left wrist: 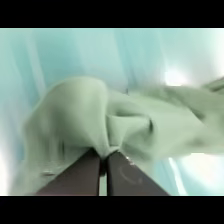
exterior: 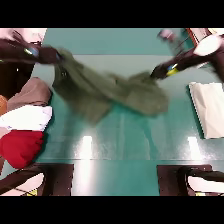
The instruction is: Fold the shirts.
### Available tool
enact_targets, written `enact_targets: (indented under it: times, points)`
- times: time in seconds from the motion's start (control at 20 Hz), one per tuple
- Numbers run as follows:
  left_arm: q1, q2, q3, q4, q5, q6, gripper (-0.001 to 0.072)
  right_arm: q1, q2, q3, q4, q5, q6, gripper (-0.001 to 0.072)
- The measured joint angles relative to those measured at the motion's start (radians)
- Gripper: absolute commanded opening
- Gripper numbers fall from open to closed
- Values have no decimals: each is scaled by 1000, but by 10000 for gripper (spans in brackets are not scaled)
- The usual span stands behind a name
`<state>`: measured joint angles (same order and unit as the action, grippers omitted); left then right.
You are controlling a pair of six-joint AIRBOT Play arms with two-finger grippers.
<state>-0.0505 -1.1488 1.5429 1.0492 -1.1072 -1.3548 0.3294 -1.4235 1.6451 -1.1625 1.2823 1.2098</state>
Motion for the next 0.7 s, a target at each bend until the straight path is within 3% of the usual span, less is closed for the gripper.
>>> enact_targets:
  times: [0.3,0.7]
  points:
    - [0,221,284,16,45,0,33,-99,248,213,-15,-45,19,17]
    - [0,293,488,-68,11,-5,33,-224,459,287,-16,-63,40,17]
